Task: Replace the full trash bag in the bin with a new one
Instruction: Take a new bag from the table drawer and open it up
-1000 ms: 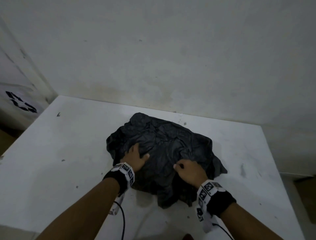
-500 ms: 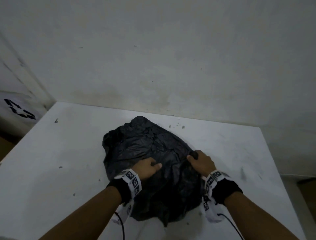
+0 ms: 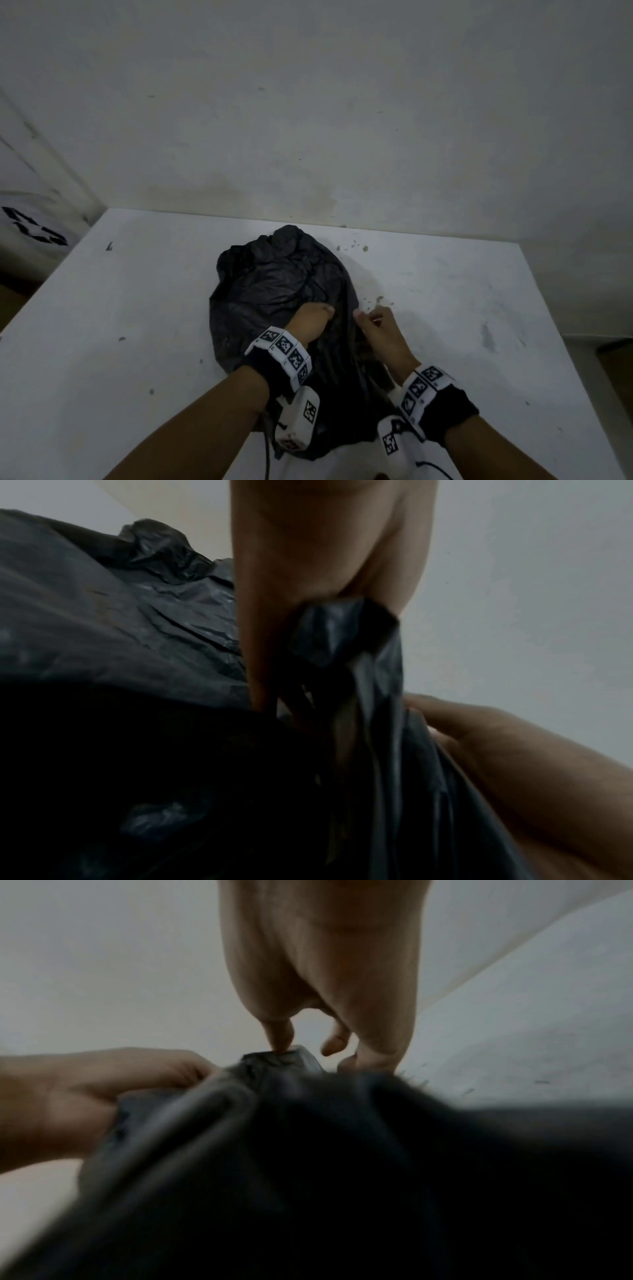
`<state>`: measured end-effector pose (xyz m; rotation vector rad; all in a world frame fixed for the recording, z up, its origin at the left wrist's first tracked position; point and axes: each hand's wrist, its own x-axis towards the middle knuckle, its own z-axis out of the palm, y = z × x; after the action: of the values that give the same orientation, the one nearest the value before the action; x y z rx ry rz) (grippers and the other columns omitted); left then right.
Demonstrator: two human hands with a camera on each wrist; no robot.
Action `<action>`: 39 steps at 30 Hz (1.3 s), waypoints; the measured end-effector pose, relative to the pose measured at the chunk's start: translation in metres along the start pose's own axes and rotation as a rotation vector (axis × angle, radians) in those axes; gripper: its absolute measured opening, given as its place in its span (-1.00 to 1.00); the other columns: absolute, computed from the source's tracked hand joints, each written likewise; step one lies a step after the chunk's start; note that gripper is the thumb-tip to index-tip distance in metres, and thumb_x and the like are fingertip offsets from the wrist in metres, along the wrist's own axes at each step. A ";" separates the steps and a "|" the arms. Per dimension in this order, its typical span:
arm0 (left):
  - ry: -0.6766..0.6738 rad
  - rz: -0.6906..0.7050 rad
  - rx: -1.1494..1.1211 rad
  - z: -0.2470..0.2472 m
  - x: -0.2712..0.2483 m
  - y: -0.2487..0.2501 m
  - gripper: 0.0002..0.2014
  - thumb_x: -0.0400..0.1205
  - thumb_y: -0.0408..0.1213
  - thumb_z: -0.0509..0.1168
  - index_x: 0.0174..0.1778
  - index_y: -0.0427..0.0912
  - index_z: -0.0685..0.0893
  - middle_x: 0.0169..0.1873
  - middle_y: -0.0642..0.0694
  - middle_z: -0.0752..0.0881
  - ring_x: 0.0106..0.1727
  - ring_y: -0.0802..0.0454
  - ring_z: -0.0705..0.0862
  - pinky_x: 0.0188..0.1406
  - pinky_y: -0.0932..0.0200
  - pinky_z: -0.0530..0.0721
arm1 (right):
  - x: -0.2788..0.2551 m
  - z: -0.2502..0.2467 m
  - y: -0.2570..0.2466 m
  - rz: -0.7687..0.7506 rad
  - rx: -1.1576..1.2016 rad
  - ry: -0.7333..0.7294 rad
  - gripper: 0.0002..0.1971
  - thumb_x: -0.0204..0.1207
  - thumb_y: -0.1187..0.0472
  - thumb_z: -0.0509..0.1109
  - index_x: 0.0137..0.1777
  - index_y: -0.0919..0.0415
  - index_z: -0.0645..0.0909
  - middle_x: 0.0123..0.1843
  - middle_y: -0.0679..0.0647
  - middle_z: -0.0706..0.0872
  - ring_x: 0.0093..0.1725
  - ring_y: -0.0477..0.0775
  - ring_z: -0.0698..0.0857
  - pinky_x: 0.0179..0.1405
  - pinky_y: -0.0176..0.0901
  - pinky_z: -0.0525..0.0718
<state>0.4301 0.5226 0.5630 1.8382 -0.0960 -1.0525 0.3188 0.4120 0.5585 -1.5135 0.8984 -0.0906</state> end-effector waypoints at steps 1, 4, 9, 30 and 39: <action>0.012 0.000 -0.019 -0.001 -0.001 0.001 -0.69 0.75 -0.35 0.12 0.31 -0.42 0.61 0.20 -0.33 0.66 0.09 0.00 0.55 0.13 0.19 0.52 | 0.002 0.000 -0.001 0.085 0.068 -0.027 -0.50 0.44 -0.25 0.42 0.17 0.04 0.37 0.03 0.07 0.63 -0.13 0.16 0.72 -0.13 0.10 0.77; 0.000 -0.020 -0.174 -0.002 -0.007 -0.001 -0.60 0.73 -0.12 0.18 0.35 -0.34 0.59 0.34 -0.30 0.63 0.25 -0.07 0.62 0.40 0.04 0.52 | 0.001 0.003 -0.002 0.286 0.109 -0.178 -0.02 0.44 -0.36 0.35 0.69 -0.07 -0.13 0.54 0.06 0.41 0.36 0.21 0.59 0.14 0.07 0.67; -0.070 0.063 -0.165 -0.005 0.001 -0.012 -0.61 0.63 0.02 0.33 0.24 -0.18 0.68 0.11 -0.08 0.70 0.12 0.04 0.70 0.15 0.25 0.66 | 0.004 0.016 0.003 0.334 0.185 -0.436 -0.14 0.36 -0.42 0.39 0.60 -0.04 0.30 0.45 0.03 0.59 0.34 0.06 0.65 0.34 0.00 0.64; 0.679 0.173 0.038 -0.115 -0.009 -0.010 -0.49 0.66 -0.10 0.30 0.43 -0.29 0.34 0.34 -0.38 0.55 0.28 -0.31 0.58 0.22 -0.02 0.52 | 0.038 -0.051 -0.006 0.055 0.037 0.301 -0.31 0.45 -0.28 0.41 0.38 0.25 0.56 0.28 0.24 0.69 0.22 0.27 0.67 0.31 0.15 0.63; 0.509 0.088 0.326 -0.114 -0.012 -0.023 -0.57 0.70 -0.03 0.20 0.25 -0.35 0.61 0.24 -0.36 0.66 0.22 -0.29 0.62 0.01 0.16 0.48 | 0.028 -0.068 0.000 0.079 -0.321 0.421 -0.39 0.56 0.19 0.41 0.56 0.20 0.27 0.41 0.39 0.54 0.30 0.42 0.59 0.30 0.13 0.54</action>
<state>0.4933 0.6209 0.5693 2.3226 -0.0452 -0.5014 0.3000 0.3407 0.5587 -1.7885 1.3570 -0.2219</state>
